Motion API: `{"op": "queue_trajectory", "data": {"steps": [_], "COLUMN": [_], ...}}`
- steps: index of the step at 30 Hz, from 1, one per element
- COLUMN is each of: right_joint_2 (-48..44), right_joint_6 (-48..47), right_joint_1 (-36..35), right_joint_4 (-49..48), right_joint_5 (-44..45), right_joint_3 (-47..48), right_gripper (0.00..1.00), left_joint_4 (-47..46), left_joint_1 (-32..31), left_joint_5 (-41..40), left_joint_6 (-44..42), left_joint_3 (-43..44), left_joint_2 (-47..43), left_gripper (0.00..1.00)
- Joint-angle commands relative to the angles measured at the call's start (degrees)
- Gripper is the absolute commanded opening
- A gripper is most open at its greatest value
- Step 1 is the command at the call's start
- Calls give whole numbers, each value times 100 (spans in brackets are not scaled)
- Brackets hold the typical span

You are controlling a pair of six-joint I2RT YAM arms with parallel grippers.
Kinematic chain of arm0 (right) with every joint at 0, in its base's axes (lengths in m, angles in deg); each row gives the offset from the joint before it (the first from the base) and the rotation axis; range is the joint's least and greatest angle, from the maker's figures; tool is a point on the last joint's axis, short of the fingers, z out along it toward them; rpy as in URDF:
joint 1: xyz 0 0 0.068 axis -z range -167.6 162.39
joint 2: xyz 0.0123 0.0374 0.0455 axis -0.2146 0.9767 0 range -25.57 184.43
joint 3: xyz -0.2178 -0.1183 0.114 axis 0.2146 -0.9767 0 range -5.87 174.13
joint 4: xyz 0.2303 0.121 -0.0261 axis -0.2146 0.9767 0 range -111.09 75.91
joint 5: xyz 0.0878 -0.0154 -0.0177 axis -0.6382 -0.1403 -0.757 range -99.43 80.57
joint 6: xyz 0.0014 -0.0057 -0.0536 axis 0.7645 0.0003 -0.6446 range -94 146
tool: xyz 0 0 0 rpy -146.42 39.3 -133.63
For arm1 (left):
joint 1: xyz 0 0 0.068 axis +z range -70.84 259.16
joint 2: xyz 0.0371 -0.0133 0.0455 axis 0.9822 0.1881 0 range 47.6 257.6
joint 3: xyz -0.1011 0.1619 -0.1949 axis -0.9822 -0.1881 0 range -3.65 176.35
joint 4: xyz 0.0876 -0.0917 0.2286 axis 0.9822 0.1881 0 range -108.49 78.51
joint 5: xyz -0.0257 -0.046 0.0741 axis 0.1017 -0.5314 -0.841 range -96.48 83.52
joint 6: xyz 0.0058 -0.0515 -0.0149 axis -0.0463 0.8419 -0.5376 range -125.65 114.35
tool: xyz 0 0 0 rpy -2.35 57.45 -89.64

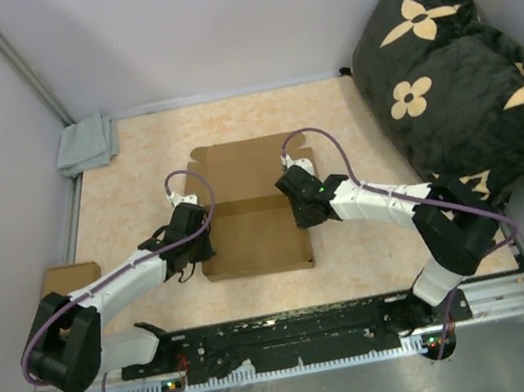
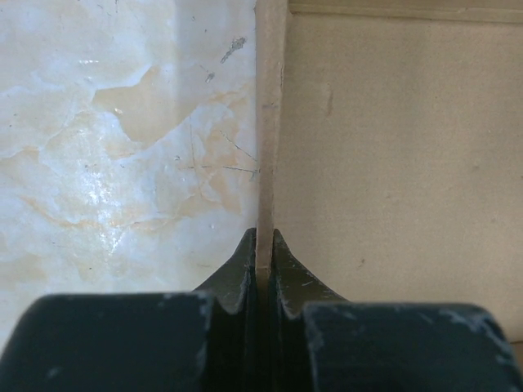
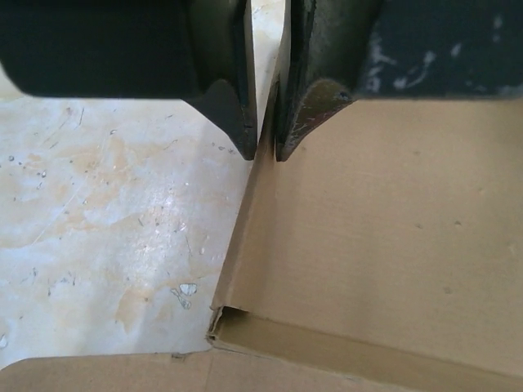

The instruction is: Fold the paper box

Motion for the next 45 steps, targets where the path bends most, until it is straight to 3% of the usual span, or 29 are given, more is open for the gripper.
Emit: {"op": "queue_trajectory", "data": {"steps": [1, 16, 20, 21, 24, 35, 39, 41, 45], "right_joint_2": [266, 1326, 1417, 1435, 1483, 1748, 1422, 1202, 845], "right_joint_6": [-39, 239, 269, 275, 356, 664, 552, 525, 479], "right_joint_1": [-88, -581, -584, -581, -583, -625, -613, -581, -541], "right_joint_4": [162, 1346, 1438, 1432, 1525, 2079, 1655, 1511, 1527], "right_joint_5": [52, 1289, 1349, 1345, 1502, 2210, 1770, 1617, 1596], "right_joint_3": [239, 1014, 1037, 1035, 1028, 1311, 1061, 950, 937], "right_gripper": [11, 13, 24, 24, 0, 0, 32, 46, 57], "left_joint_4": [-76, 654, 703, 717, 775, 988, 976, 975, 993], "left_joint_1": [-103, -680, -731, -737, -749, -775, -779, -776, -776], "left_joint_5": [-11, -761, -731, -727, -770, -842, -713, -685, -608], "left_joint_6": [51, 55, 132, 141, 132, 203, 273, 297, 332], "left_joint_3": [149, 767, 778, 782, 783, 778, 717, 688, 647], "left_joint_2": [-27, -290, -435, -482, -605, -747, -786, -802, -858], "left_gripper": [1, 1, 1, 1, 1, 3, 10, 21, 38]}}
